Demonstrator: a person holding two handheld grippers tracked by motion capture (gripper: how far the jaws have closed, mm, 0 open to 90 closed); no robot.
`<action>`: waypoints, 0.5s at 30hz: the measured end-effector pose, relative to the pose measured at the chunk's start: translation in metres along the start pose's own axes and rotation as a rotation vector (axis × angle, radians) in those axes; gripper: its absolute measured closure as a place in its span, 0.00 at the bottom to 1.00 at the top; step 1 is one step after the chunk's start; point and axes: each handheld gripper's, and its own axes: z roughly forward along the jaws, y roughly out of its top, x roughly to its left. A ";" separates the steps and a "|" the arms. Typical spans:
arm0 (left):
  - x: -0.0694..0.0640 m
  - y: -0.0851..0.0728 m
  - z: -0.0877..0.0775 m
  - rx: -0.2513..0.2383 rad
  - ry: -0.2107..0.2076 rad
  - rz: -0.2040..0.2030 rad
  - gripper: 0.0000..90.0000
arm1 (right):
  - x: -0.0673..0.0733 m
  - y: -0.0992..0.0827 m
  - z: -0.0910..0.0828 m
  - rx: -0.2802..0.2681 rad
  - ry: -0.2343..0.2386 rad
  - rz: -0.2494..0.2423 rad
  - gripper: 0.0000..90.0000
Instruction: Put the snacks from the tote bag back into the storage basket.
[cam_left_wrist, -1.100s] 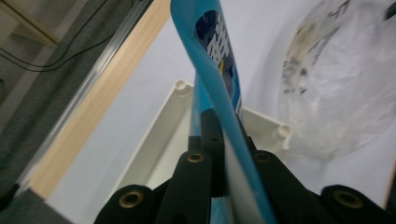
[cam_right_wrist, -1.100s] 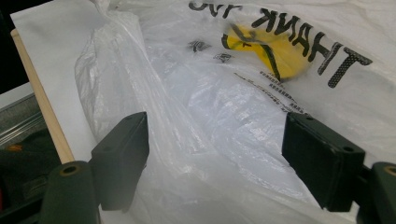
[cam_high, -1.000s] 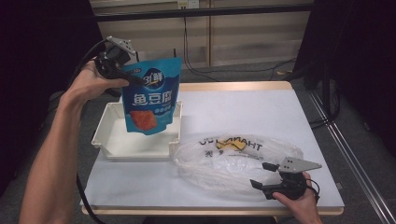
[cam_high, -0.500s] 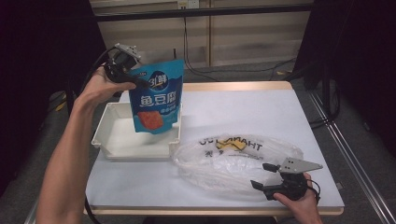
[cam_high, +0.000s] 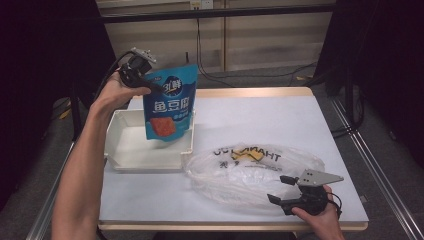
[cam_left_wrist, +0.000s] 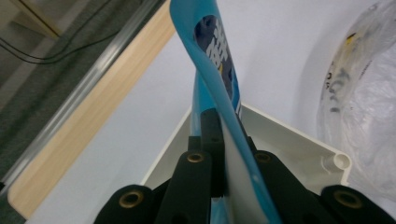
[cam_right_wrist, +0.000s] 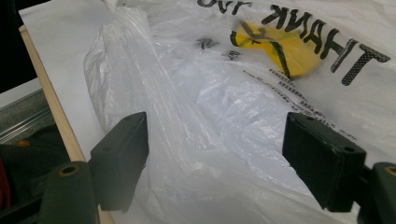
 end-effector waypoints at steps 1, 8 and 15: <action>0.002 0.001 0.002 0.001 0.003 0.001 1.00 | 0.000 0.000 0.000 0.001 0.006 0.001 0.25; 0.006 0.004 0.008 -0.011 0.024 0.008 1.00 | 0.000 0.000 0.002 0.008 0.008 0.003 0.25; 0.014 -0.004 0.013 0.016 0.106 0.021 1.00 | -0.001 -0.001 0.002 0.009 0.008 0.005 0.25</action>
